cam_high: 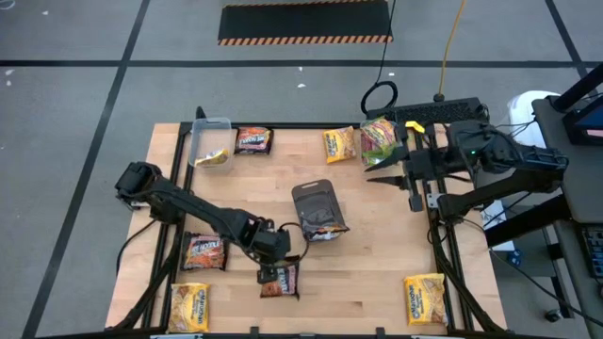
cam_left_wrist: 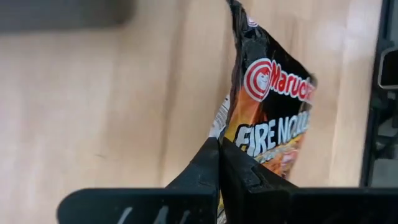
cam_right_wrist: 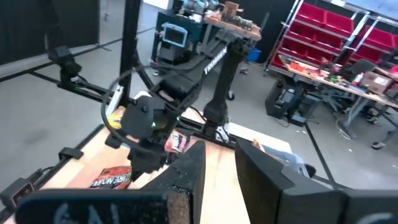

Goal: Sort Maruchan noodles
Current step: Put the bottom black noodle pack into the black bin

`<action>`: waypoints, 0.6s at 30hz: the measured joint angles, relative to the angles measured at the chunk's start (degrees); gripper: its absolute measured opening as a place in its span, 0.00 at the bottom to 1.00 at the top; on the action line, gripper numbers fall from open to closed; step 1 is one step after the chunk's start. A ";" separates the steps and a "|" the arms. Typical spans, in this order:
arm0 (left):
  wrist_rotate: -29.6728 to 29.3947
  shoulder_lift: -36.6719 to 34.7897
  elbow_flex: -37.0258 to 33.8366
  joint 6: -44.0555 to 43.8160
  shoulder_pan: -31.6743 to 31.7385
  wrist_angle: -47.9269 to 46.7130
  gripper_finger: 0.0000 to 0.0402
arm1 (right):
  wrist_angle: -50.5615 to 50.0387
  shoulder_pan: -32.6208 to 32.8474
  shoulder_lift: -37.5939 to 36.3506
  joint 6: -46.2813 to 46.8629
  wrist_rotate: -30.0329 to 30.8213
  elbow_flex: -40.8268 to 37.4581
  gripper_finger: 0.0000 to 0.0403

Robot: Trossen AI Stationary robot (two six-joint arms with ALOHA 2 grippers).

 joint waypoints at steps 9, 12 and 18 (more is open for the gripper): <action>-3.86 -0.02 9.18 3.83 3.51 -15.55 0.00 | -3.35 -0.01 -2.45 0.44 -0.02 0.00 0.21; -5.23 -0.02 11.31 4.46 4.59 -19.97 0.00 | -3.70 -0.01 -2.78 0.46 0.00 0.00 0.21; -7.10 -0.05 12.84 5.30 7.45 -25.06 0.00 | -3.67 0.02 -2.85 0.46 -0.02 0.00 0.21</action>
